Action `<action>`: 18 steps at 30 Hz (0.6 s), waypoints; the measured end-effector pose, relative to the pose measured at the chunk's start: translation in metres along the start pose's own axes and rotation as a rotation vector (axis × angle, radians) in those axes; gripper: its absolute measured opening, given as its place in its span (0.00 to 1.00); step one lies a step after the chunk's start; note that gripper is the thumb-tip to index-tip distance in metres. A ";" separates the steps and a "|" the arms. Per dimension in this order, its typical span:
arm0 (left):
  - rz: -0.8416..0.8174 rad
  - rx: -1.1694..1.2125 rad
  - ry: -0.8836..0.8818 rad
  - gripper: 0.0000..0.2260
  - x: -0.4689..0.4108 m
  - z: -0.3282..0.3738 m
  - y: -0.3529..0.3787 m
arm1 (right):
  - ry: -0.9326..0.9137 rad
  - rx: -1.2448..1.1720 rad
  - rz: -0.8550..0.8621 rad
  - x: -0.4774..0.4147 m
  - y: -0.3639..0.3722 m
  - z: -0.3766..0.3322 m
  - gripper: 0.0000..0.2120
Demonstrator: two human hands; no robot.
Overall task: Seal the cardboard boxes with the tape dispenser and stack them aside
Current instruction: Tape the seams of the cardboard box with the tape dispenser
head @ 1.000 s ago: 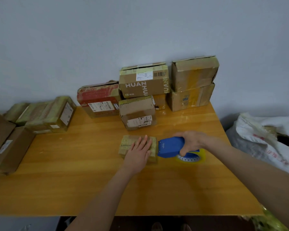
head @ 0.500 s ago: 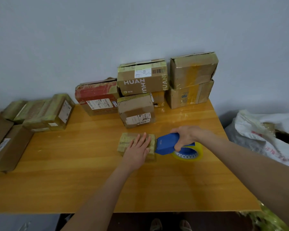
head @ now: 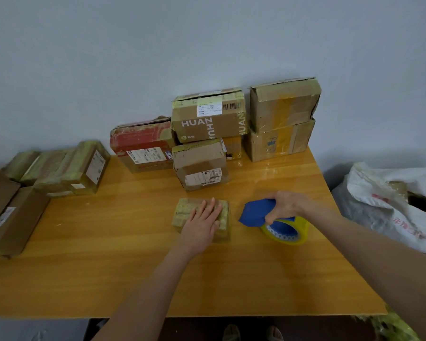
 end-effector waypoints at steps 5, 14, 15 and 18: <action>0.032 0.100 -0.072 0.22 -0.001 0.012 -0.004 | -0.017 -0.581 0.221 -0.001 0.000 0.017 0.21; 0.168 0.018 -0.417 0.37 0.001 0.026 -0.002 | 0.263 -1.307 0.444 -0.015 0.040 0.040 0.24; 0.145 -0.001 -0.397 0.37 0.000 0.026 -0.001 | 0.283 -1.322 0.439 -0.016 0.043 0.043 0.25; 0.079 -0.027 -0.204 0.37 -0.005 0.027 -0.002 | 0.307 -1.312 0.429 -0.018 0.046 0.045 0.26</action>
Point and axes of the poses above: each hand's wrist, its own x-axis away from the middle knuckle, its own y-axis out of the palm, z = x × y, the point moved 2 cm from there along -x, towards the middle knuckle, and after that the axes turned 6 degrees about -y, right-handed, at the moved point
